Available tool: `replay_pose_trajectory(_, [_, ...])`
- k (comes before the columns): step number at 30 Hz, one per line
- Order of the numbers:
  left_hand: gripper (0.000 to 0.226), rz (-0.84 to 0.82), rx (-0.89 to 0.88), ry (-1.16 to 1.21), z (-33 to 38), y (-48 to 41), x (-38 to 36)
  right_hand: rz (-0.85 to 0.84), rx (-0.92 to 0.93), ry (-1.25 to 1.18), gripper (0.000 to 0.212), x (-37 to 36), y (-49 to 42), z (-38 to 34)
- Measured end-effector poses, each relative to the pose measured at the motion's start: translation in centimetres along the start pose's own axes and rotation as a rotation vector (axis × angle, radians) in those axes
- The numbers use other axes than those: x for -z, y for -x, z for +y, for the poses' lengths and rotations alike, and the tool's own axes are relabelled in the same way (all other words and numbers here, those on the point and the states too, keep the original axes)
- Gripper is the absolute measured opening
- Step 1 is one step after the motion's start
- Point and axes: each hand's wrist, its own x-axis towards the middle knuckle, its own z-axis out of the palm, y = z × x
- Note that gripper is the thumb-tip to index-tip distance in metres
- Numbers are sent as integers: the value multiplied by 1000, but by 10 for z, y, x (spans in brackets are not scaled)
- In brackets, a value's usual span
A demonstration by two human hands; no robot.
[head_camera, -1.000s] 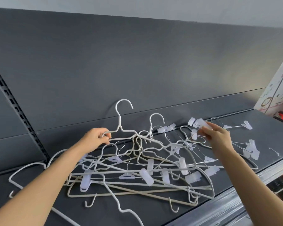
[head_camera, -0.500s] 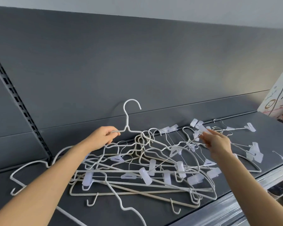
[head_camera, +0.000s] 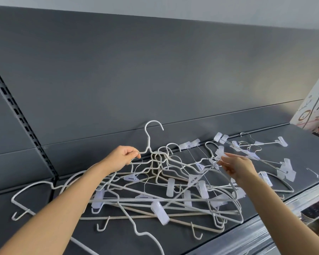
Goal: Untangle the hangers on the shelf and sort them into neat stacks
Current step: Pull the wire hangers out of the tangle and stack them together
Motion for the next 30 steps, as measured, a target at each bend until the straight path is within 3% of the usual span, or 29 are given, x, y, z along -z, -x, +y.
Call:
replay_pose_trajectory(7, [28,60,-30,18,7,0,-6,6,-96,-108,7,2,-4,8])
replay_pose_trajectory(12, [26,13,-7,-11,9,3,-4,95,-29,-161,23,5,-6,11])
replay_pose_trajectory(19, [25,38,24,-39,-2,6,8,417,121,-330,37,27,-17,-2])
replay_pose_trajectory(23, [25,84,38,-50,-12,7,9,583,117,-431,20,42,-29,4])
replay_pose_trajectory(25, [24,92,37,-51,-15,5,5,591,42,-258,21,45,-36,17])
replay_pose_trajectory(30, [15,119,44,-88,-21,-3,-2,589,-20,449,30,47,-44,39])
